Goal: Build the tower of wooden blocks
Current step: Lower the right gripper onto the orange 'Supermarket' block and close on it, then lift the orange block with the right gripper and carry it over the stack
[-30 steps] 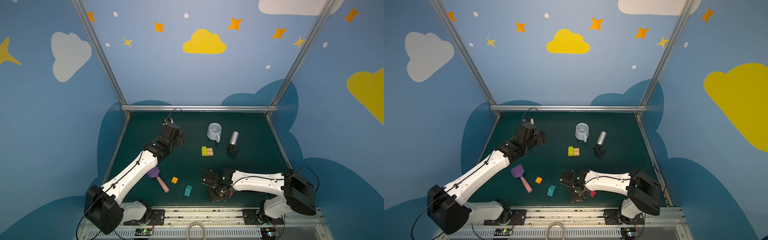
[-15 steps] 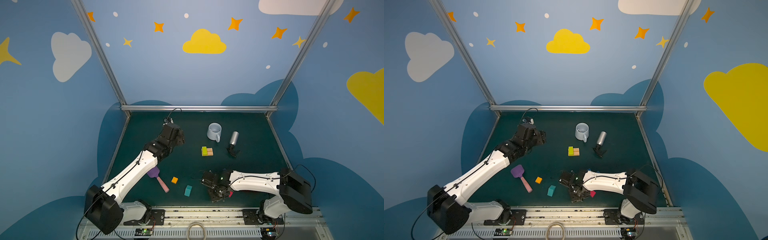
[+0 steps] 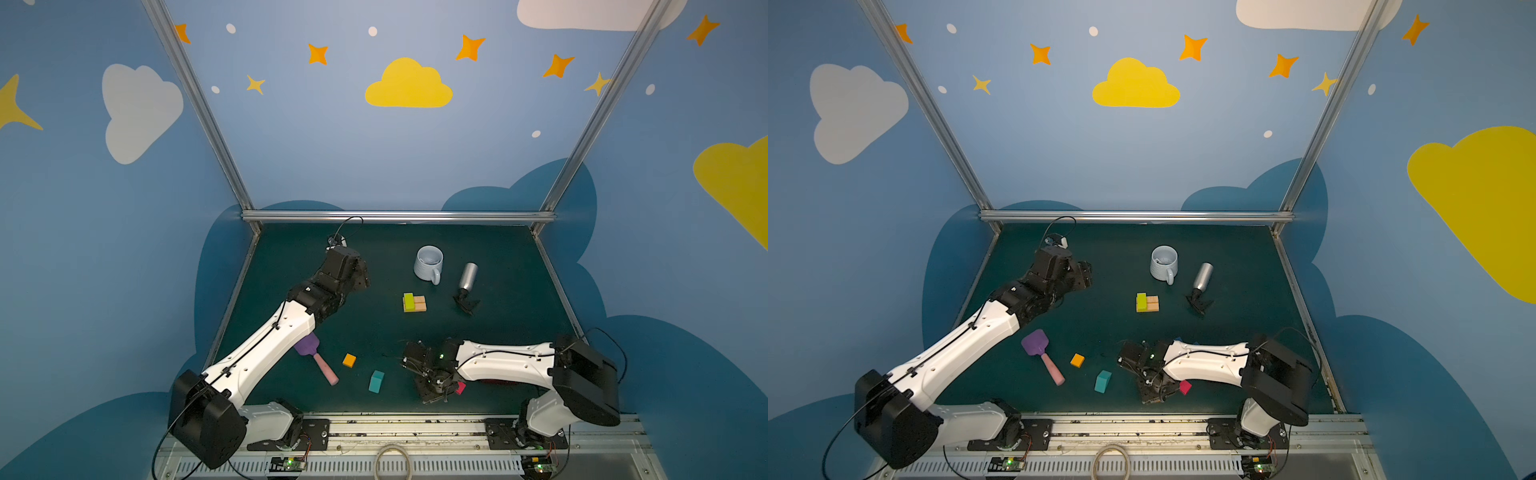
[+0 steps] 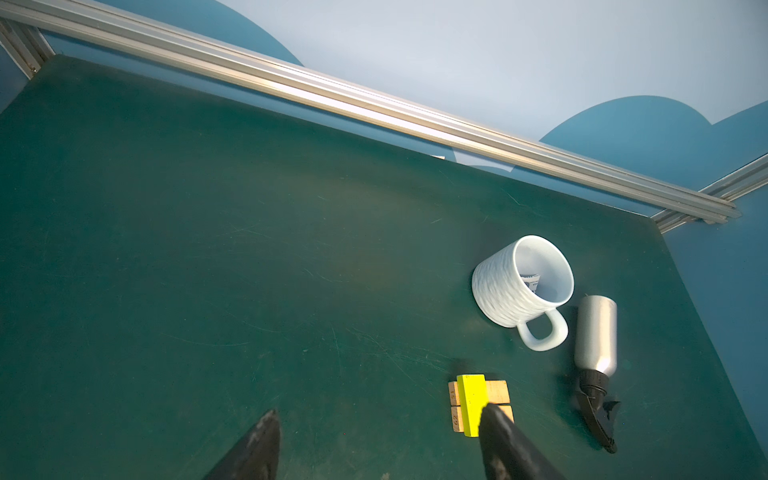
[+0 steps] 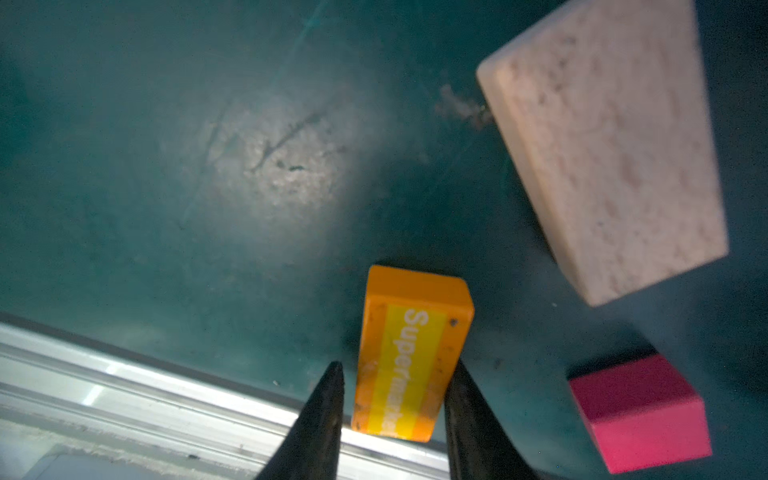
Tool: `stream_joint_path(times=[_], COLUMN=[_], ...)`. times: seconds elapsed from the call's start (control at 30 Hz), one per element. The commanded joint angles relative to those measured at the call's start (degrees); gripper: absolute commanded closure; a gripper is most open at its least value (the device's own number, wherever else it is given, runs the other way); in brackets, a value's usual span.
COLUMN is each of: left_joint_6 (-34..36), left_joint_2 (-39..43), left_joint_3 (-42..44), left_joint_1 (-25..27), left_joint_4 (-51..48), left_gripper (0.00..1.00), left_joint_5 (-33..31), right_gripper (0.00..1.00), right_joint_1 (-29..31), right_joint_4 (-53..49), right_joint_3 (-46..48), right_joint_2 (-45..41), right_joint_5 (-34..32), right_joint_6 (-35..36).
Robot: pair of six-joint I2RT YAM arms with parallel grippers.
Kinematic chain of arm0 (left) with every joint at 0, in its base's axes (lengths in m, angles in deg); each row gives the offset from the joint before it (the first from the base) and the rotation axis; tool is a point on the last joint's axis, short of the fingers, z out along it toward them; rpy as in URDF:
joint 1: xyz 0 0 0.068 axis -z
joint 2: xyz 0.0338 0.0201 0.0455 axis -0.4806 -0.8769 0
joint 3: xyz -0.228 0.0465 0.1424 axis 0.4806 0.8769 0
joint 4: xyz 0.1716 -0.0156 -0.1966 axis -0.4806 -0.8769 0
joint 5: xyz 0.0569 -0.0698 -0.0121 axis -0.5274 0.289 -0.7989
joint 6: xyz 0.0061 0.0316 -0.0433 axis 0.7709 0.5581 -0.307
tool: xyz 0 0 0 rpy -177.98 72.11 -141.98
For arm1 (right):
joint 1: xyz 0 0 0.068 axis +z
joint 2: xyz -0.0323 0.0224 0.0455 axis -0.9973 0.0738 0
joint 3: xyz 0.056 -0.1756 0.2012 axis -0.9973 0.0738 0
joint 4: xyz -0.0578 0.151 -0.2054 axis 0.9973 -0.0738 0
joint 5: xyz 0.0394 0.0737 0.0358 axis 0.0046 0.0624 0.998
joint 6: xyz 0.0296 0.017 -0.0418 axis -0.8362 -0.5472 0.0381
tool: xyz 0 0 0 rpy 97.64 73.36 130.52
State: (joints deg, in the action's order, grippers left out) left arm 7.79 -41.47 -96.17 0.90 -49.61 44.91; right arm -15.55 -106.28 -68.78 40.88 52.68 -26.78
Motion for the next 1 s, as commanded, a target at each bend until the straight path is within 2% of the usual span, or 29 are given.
stream_joint_path(times=[0.0, 0.3, 0.7, 0.8, 0.97], left_joint_6=[-0.3, -0.3, -0.2, -0.2, -0.3], left_joint_2=[0.2, 0.1, 0.2, 0.2, 0.1], left_joint_3=[0.2, 0.4, 0.5, 0.6, 0.8], left_joint_1=[-0.2, -0.3, -0.4, -0.3, -0.4], left_joint_4=[0.5, 0.5, 0.4, 0.6, 1.0], left_gripper=[0.25, 0.24, 0.25, 0.25, 0.25], left_joint_5=[-0.3, -0.3, -0.4, -0.4, 0.3], right_gripper=[0.64, 0.75, 0.81, 0.81, 0.83], right_joint_1=[-0.2, -0.3, -1.6, -3.0, -8.7], right_joint_4=[-0.3, -1.3, -8.2, -9.2, -11.3], right_joint_3=[0.4, 0.1, -5.6, -6.4, -7.7], right_joint_2=[0.9, 0.9, -4.7, -7.5, -11.1], right_joint_5=[-0.2, -1.1, -4.2, -4.6, -5.4], right_joint_6=[-0.1, -0.5, 0.3, 0.8, 3.0])
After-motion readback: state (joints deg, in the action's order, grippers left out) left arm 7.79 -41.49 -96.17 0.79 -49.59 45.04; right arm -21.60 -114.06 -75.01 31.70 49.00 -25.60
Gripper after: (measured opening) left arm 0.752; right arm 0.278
